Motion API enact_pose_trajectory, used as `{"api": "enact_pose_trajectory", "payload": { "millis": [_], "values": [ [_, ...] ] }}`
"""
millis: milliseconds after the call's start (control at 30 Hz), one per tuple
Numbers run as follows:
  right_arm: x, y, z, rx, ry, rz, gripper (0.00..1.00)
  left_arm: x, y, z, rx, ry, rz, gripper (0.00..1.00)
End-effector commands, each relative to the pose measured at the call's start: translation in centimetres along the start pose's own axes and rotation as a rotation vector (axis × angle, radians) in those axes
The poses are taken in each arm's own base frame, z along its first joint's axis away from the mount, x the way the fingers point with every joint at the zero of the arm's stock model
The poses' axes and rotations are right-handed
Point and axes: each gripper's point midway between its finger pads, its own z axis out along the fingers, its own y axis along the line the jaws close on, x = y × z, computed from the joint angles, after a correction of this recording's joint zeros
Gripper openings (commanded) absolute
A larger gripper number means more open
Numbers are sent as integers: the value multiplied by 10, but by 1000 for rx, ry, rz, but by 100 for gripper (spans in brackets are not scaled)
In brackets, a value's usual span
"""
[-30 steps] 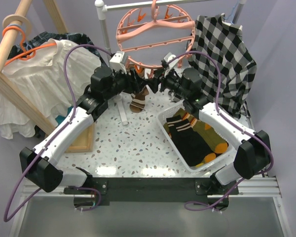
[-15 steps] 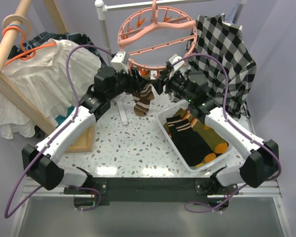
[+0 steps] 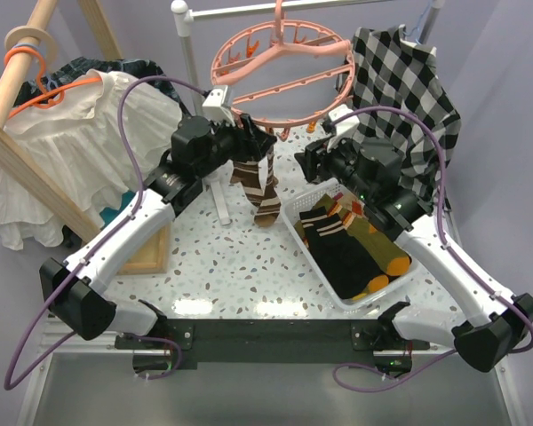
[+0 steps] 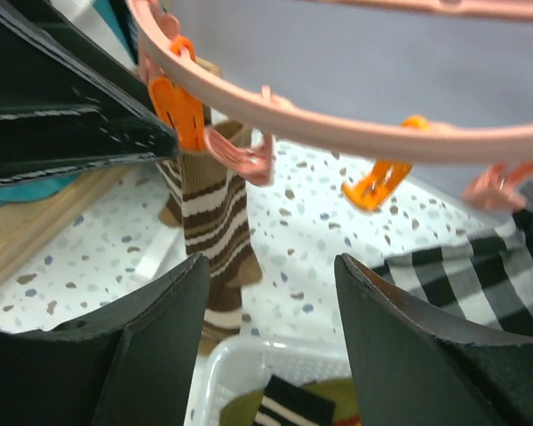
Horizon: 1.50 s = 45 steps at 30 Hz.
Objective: Clip the socks to the hanger
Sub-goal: Rotate the hanger.
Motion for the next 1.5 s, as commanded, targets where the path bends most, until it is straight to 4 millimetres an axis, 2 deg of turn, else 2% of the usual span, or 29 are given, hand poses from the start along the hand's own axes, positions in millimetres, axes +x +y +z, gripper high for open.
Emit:
{"api": "enact_pose_trajectory", "payload": {
  "millis": [0,33,167,200,233,300,333,433,567,633,700,733,867,900,1167,1267,1400,1467],
  "values": [
    [-3,-20,-15,117,38,31,61,-37,-39,-11,78,-101,-4,63],
    [-7,-24,-16,130,35,30,61,-38,-42,-12,79,-104,3,63],
    [-16,-39,-13,117,23,93,61,-36,-32,-17,22,-103,15,62],
    [-16,-36,-11,71,21,129,61,-34,-30,-17,13,-101,20,62],
    [-22,-52,-11,82,-7,141,61,-35,-30,-18,10,-101,22,62],
    [-28,-67,-8,91,-44,139,61,-31,-28,-19,2,-87,26,62],
    [-28,-64,-5,51,-51,132,61,-30,-28,-20,0,-83,27,62],
    [-30,-74,5,18,-79,128,62,-31,-23,-20,-26,-86,29,62],
    [-29,-97,15,29,-108,102,63,-29,-17,-19,-49,-82,41,62],
    [-28,-116,20,53,-116,93,63,-27,-15,-18,-57,-77,49,62],
    [-34,-122,22,9,-150,72,63,-27,-12,-17,-67,-78,59,62],
    [-27,-124,29,-7,-137,80,63,-26,-10,-17,-76,-74,62,62],
    [-28,-110,42,-146,-140,51,63,-34,-12,-19,-82,-86,77,62],
    [-34,-101,42,-197,-161,44,63,-37,-12,-19,-83,-92,81,62],
    [-39,-82,42,-299,-185,14,60,-45,-14,-32,-90,-100,104,62],
    [-39,-68,41,-316,-169,0,60,-48,-16,-38,-90,-105,112,62],
    [-27,-35,43,-339,-119,-38,60,-52,-16,-47,-99,-113,127,63],
    [-25,-25,41,-335,-107,-45,60,-49,-14,-49,-105,-107,131,63]
  ]
}}
